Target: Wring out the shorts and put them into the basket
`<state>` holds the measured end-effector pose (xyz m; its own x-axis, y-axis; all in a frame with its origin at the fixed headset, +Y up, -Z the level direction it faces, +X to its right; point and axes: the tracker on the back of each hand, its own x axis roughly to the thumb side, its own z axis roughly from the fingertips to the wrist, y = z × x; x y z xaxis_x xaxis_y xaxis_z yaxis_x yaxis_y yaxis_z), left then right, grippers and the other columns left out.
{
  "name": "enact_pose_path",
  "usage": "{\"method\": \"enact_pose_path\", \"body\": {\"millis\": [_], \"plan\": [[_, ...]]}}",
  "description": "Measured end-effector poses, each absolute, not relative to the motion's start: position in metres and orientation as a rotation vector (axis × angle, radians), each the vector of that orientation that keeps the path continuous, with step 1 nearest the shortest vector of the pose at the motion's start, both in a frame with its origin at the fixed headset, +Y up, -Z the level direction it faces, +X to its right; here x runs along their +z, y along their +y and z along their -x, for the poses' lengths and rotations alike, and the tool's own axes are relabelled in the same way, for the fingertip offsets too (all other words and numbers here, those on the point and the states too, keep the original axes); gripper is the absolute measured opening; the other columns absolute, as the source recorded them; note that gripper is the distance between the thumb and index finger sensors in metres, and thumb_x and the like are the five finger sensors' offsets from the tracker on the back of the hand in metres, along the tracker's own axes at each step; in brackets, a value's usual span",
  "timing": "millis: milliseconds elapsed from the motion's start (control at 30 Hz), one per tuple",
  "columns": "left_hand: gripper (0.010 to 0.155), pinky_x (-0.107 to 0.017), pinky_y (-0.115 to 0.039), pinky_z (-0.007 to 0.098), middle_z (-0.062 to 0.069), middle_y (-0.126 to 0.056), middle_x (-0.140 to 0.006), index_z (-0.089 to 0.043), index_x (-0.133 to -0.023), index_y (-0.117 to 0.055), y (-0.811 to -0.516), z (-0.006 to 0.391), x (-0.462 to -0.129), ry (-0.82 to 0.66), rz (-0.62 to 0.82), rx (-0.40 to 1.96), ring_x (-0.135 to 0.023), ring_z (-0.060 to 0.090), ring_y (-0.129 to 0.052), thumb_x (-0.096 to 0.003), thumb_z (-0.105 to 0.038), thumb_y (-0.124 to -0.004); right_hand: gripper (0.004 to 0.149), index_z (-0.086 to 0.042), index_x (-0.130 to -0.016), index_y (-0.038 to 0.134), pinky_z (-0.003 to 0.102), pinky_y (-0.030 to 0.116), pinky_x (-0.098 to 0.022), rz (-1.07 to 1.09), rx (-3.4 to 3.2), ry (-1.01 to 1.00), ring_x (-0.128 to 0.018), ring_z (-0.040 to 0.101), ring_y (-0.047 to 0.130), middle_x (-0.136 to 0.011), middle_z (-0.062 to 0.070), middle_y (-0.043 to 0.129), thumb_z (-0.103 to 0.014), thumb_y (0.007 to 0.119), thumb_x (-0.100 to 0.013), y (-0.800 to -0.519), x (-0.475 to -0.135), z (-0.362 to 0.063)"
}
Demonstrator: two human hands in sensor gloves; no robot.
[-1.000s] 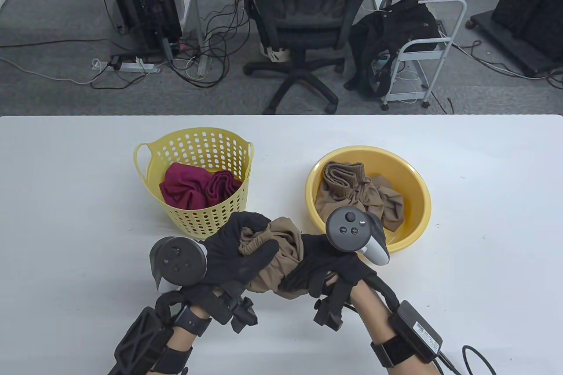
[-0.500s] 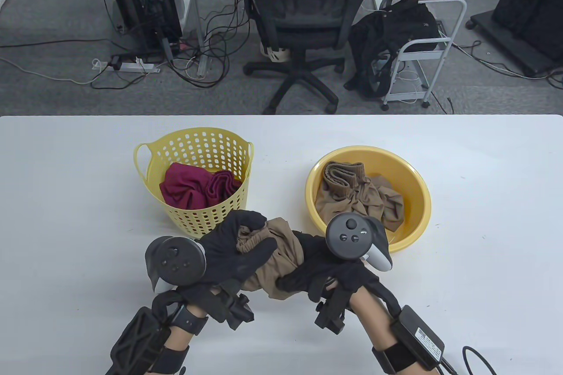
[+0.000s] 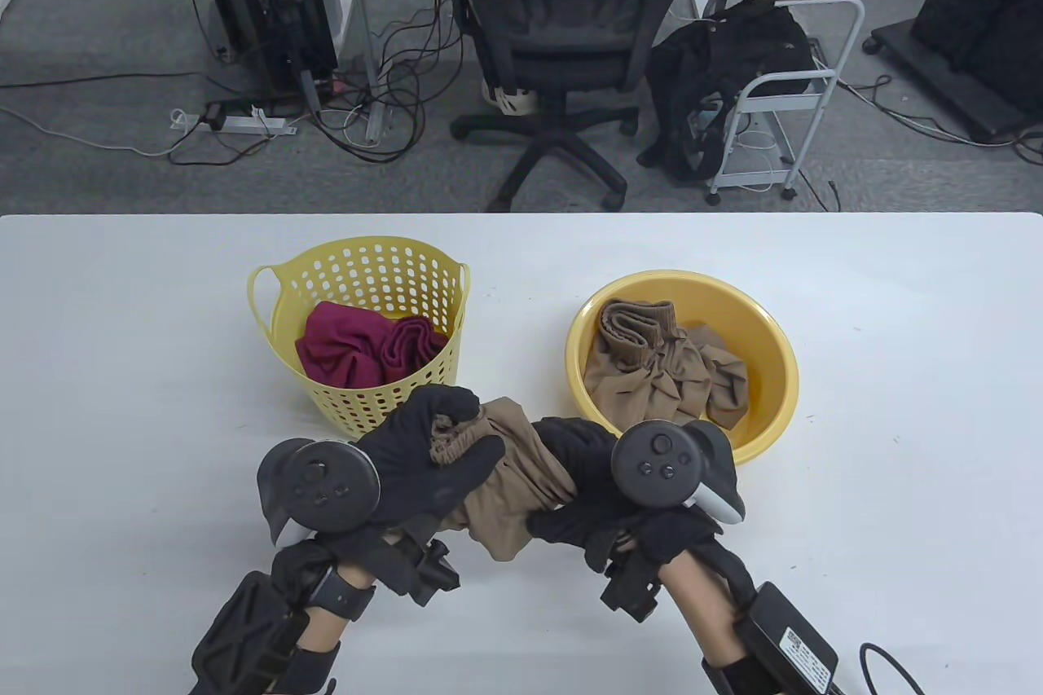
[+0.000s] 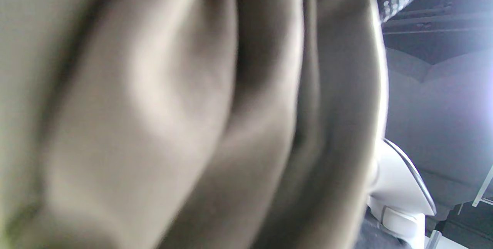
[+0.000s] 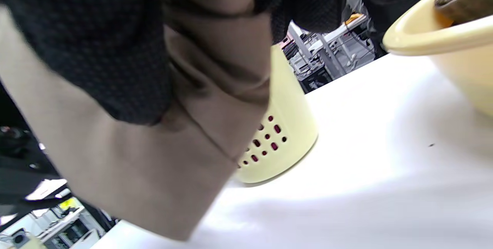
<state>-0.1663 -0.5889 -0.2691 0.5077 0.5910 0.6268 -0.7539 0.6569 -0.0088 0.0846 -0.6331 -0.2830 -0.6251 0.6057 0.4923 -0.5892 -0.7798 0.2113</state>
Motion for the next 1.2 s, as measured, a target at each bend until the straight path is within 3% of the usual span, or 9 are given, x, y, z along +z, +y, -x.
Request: {"method": "enact_pose_path", "body": {"millis": [300,633,1200], "plan": [[0.054,-0.063,-0.073,0.061,0.016,-0.077,-0.093,-0.022,-0.095,-0.053,-0.578,0.18,-0.272,-0.596,-0.314,0.77,-0.074,0.04,-0.092,-0.0582,-0.051,-0.081,0.095,-0.008,-0.108,0.052,0.075,0.045,-0.067,-0.667,2.493,-0.094,-0.101,0.055,0.046,-0.109,0.026,0.052,-0.057,0.097,-0.039,-0.65,-0.273,-0.1],[0.055,-0.063,-0.072,0.061,0.016,-0.076,-0.094,-0.022,-0.095,-0.052,-0.554,0.191,-0.277,-0.558,-0.365,0.777,-0.076,0.04,-0.091,-0.0583,-0.051,-0.081,0.096,-0.01,-0.109,0.05,0.078,0.033,-0.066,-0.631,2.668,-0.215,-0.103,0.055,0.034,-0.112,0.025,0.046,-0.07,0.083,-0.042,-0.672,-0.265,-0.108],[0.057,-0.067,-0.066,0.063,0.016,-0.067,-0.101,-0.022,-0.098,-0.046,-0.519,0.2,-0.294,-0.506,-0.405,0.743,-0.084,0.043,-0.083,-0.0592,-0.047,-0.079,0.095,-0.01,-0.109,0.051,0.079,0.028,-0.065,-0.627,2.673,-0.204,-0.104,0.054,0.032,-0.112,0.026,0.045,-0.069,0.083,-0.042,-0.684,-0.262,-0.112]]}}
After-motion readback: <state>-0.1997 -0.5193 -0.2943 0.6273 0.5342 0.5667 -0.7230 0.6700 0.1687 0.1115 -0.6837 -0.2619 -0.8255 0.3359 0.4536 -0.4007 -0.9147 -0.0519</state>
